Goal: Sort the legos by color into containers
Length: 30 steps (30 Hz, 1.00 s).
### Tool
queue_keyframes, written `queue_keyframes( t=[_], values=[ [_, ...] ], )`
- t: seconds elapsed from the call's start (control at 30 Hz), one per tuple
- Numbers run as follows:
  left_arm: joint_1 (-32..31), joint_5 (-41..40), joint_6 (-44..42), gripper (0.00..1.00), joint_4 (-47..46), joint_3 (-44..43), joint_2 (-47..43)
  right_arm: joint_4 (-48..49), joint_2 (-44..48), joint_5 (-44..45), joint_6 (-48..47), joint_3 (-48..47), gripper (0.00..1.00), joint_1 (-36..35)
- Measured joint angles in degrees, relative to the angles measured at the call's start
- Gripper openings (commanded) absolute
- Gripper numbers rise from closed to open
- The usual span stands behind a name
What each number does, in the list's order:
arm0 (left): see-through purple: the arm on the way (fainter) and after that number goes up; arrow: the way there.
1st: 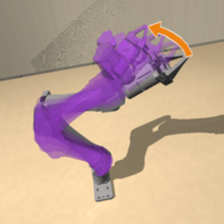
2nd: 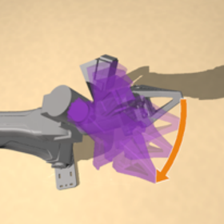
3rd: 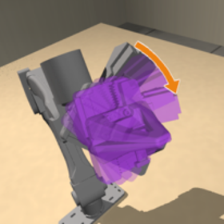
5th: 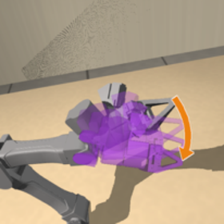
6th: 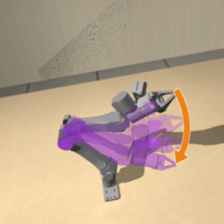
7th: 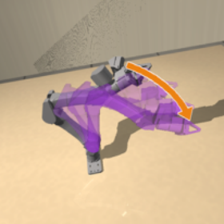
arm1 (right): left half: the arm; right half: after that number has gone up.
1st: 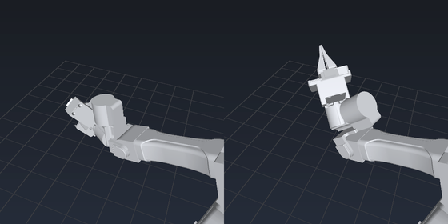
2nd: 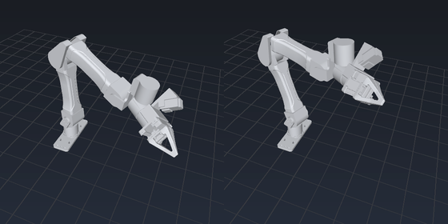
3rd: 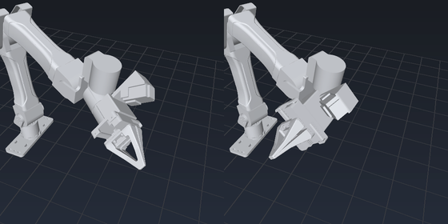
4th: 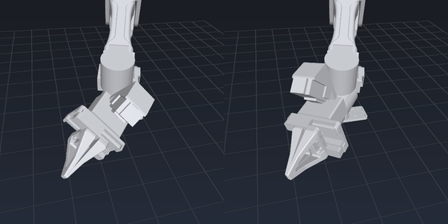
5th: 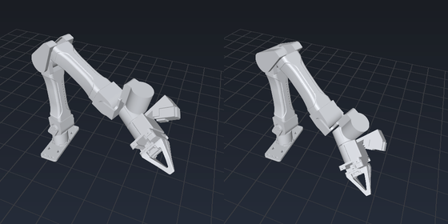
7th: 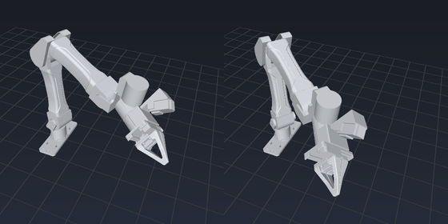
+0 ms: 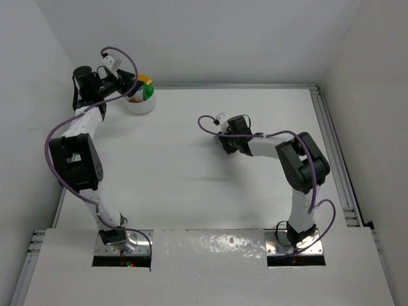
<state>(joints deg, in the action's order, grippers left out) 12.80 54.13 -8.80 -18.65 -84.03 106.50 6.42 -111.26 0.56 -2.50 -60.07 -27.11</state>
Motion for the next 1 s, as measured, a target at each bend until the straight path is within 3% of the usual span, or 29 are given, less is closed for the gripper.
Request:
queue_keyframes(
  t=[0.03,0.07,0.2,0.37,0.6,0.73,0.83,0.87,0.93,1.0],
  values=[
    [0.0,0.3,-0.2,0.52,0.6,0.2,0.0,-0.1,-0.3,-0.3,-0.1,0.0,0.11,0.1],
    [-0.1,0.7,-0.6,0.52,1.3,0.3,0.0,-0.1,-0.3,-0.8,-0.3,0.0,0.05,0.2],
    [-0.6,3.8,-6.2,0.52,6.2,0.4,-0.2,1.1,-0.3,-1.9,-0.6,0.2,0.05,0.4],
    [-2.4,8.0,-22.7,0.53,23.9,-1.7,-0.5,0.7,-0.3,-3.6,-2.9,0.1,0.63,0.4],
    [-4.2,10.8,-31.0,0.53,33.5,-1.9,-0.5,-1.0,-1.7,-6.0,-6.4,-3.0,0.66,1.6],
    [-4.2,11.0,-31.7,0.53,34.4,-2.1,-0.5,-1.6,-5.0,-8.2,-7.3,-7.2,0.55,3.2],
    [-4.2,11.0,-31.9,0.54,34.6,-2.6,-0.5,-2.5,-6.1,-9.7,-7.6,-8.6,0.34,3.8],
    [-4.2,11.0,-31.9,0.53,34.5,-2.8,-0.5,-2.7,-6.2,-10.1,-7.7,-8.8,0.14,3.8],
    [-4.2,11.1,-32.0,0.53,34.7,-3.0,-0.7,-3.0,-6.3,-11.2,-8.0,-9.2,0.03,3.7],
    [-4.2,11.2,-33.0,0.51,35.5,-3.1,-0.9,-3.2,-6.3,-12.0,-8.0,-9.3,0.00,3.7]
  ],
)
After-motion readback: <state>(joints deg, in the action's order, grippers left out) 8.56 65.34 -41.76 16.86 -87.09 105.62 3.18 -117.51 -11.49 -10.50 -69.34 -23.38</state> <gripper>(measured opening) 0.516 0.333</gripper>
